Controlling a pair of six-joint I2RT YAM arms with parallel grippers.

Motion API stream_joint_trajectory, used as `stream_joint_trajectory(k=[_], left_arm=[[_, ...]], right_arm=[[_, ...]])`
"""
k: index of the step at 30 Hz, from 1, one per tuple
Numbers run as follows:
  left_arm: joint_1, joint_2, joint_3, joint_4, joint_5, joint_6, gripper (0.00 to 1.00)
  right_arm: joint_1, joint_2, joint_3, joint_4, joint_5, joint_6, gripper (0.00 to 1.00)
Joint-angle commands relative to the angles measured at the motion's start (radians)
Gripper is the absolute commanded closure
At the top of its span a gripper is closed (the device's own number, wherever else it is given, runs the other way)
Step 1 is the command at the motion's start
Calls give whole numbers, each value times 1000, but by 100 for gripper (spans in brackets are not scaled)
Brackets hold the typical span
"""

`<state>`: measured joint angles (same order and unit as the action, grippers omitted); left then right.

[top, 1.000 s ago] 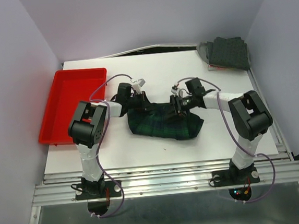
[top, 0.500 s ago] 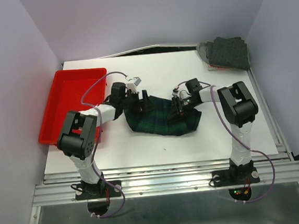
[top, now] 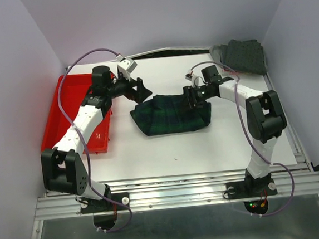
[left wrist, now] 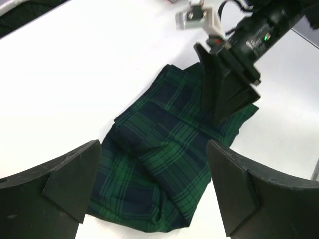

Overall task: Fold and stack the skirts
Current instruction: Fold the skirt

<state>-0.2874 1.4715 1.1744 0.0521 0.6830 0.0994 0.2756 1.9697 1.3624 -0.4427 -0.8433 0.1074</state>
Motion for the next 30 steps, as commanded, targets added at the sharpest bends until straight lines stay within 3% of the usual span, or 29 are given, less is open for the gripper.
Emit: stream_joint_trajectory(k=[1,2,5,6,10,15,24,30], left_arm=[[39,-22,60,-119,237,131,1],[42,-14,64,-120,257,99,1],[42,67,106,-165,355,33,1],[21,87,108,-147,298,-8,1],[-62,78,16,-8,215,-150,1],[-128,180,-114,173,253,-366,1],[-98,460,-209,327,178,-550,1],[-93,523,-216,289,156,-518,1]], right_arm=[[-7,-159,38,-5,32,-69,29],[-7,-195,27,-5,21,-63,24],[-7,-226,7,16,-8,0,23],[-7,-224,3,22,-43,47,23],[-7,-192,-68,114,-143,193,23],[-7,-109,-178,310,-212,345,25],[-16,43,-285,325,-128,310,25],[-107,136,-361,326,-85,298,27]])
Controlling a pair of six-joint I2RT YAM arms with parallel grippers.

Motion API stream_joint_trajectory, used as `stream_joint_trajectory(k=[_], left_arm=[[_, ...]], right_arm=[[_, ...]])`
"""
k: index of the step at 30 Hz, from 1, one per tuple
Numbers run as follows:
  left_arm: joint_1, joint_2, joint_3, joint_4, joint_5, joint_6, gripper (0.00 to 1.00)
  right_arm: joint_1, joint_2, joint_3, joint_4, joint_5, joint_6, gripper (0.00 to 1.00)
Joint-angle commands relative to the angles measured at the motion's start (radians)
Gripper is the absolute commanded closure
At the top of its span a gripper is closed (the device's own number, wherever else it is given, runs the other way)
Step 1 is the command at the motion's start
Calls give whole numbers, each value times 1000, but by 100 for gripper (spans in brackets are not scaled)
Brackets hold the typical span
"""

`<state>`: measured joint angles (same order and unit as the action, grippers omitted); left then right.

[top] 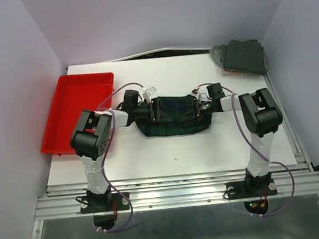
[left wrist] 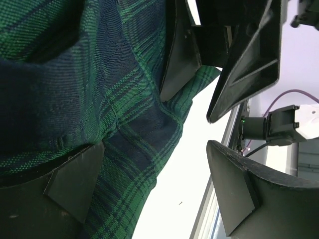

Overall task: Fold and stack the skirts
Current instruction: Fold the skirt, then neatly place the folded skirt to the corner

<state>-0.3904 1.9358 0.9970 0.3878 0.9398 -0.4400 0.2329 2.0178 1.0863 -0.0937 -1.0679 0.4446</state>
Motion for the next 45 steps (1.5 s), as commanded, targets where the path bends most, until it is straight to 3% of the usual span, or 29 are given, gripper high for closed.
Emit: stream_joint_trajectory(k=[1,5,10,16,20,25,28,30,34,35,36,39,41,45], left_arm=[[13,57,-40,-53,-96,30,1],[16,-6,-46,-98,-76,115,1],[5,-191,-60,-125,-42,205,2],[-39,-331,78,-230,-109,285,5],[-54,-313,158,-210,-108,239,17],[-54,-183,195,-75,-87,101,24],[-57,-114,247,-78,-104,125,31],[-67,-107,284,-128,-168,197,29],[-137,-165,351,-337,-356,502,22],[-183,-197,348,-381,-448,623,19],[-209,-213,348,-382,-449,682,18],[-334,-256,310,-447,-661,881,14],[-402,-268,287,-455,-726,955,13],[-557,-241,230,-458,-883,1089,11]], right_arm=[[-76,87,-92,-23,140,-43,27],[-101,38,-98,-69,103,-115,28],[-101,-94,19,-192,25,-152,29],[-101,-214,142,-216,80,-119,29],[-101,-258,149,-212,152,-107,29],[-101,-271,112,-215,193,-115,29],[-101,-294,101,-267,275,-147,27],[-122,-320,81,-300,327,-142,24],[-214,-405,-8,-317,391,-60,22],[-255,-433,-40,-320,393,-38,22],[-273,-445,-54,-321,393,-38,21],[-306,-458,-92,-342,381,15,18],[-319,-450,-109,-345,361,38,17],[-340,-412,-146,-340,319,62,0]])
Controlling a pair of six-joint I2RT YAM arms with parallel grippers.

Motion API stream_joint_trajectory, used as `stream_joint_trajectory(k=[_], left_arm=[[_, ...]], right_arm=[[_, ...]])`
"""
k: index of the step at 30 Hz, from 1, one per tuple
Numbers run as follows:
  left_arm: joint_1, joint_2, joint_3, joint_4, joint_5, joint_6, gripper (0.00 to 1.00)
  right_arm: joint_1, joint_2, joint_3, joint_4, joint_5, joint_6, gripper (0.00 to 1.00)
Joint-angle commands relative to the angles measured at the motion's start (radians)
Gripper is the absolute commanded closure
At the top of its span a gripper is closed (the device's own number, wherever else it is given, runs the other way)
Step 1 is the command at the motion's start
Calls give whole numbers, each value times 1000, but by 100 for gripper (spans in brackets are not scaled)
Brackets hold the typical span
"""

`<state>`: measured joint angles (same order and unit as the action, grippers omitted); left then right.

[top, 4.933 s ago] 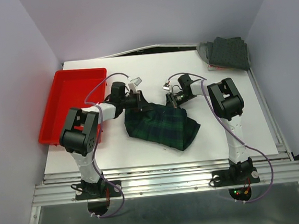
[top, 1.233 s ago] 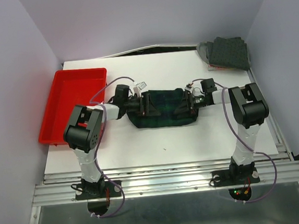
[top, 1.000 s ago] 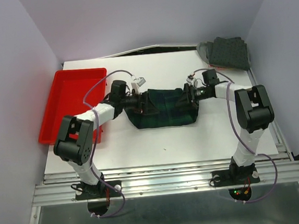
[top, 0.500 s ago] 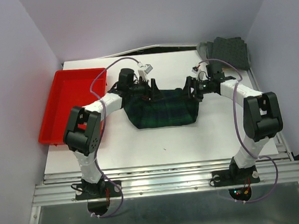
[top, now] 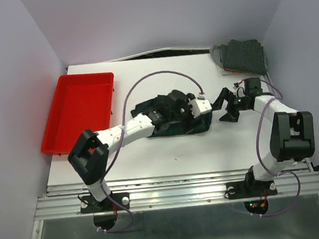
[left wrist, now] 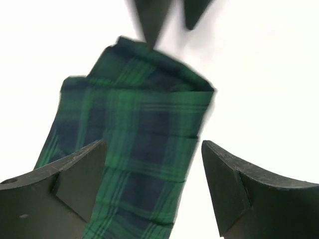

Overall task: Fold and stack the skirts
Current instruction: Neatly place the folded skirt to the corner

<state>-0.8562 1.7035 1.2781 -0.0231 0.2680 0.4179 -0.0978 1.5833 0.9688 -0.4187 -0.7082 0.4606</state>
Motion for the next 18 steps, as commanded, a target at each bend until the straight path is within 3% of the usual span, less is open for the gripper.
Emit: stream_joint_trajectory(k=[1,5,18], left_arm=[[-115,4,-62,-43,-232,263,11],[-181,51,-62,-18,-256,277,13],[-201,186,-68,15,-288,427,17]], right_arm=[[-10,33,-35,-11,-53,62,0],[-10,55,-90,41,-111,104,0],[-10,112,-231,306,-204,205,0]])
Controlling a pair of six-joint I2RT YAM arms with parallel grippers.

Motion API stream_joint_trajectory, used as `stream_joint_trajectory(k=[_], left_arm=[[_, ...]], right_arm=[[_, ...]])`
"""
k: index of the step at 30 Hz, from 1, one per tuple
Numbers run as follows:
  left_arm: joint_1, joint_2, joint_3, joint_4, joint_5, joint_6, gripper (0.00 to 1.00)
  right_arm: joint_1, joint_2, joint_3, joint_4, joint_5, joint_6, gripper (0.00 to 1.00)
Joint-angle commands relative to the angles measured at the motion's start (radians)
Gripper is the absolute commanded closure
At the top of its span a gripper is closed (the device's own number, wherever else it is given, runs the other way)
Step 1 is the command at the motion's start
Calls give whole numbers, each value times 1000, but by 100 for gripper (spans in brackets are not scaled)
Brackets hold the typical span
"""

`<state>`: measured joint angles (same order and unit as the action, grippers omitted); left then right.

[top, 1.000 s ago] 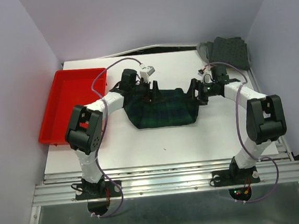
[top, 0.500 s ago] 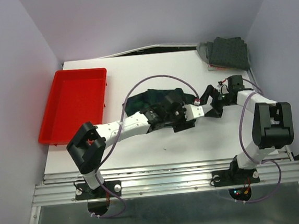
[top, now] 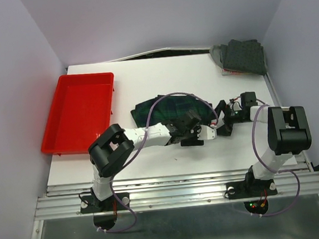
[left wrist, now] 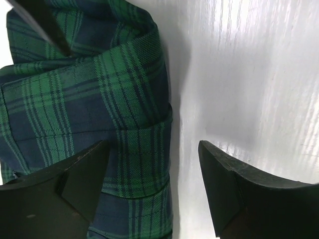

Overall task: Fold and stack the skirts
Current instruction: Neatly place the folded skirt to the corner

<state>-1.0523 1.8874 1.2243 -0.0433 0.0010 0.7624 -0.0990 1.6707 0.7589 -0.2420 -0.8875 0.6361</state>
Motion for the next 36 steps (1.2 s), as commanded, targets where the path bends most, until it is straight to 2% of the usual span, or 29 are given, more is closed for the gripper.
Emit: stream_joint_trajectory(k=[1,2,3,6,10,13,18,30,32,36], left_arm=[[-5,4,-26,66,-16,107,19],[-3,9,-29,72,-15,115,22],[-3,19,-26,74,-7,120,31],[6,39,-3,62,1,112,44],[43,49,47,10,123,80,48],[78,44,76,-27,198,57,56],[118,33,115,-49,270,31,59],[155,26,152,-75,373,14,64],[170,35,179,-92,404,-3,65],[204,52,222,-119,468,-24,67]], right_arm=[[-8,24,-35,145,-27,45,0],[-8,26,-44,161,-25,51,0],[-8,27,-53,193,-25,62,0],[13,34,-70,214,-19,48,0],[24,35,-84,230,18,28,0],[45,47,-96,291,25,39,0],[99,70,-86,339,31,74,0],[205,161,-66,582,119,227,0],[215,167,-88,664,128,270,2],[235,187,-86,724,144,264,4]])
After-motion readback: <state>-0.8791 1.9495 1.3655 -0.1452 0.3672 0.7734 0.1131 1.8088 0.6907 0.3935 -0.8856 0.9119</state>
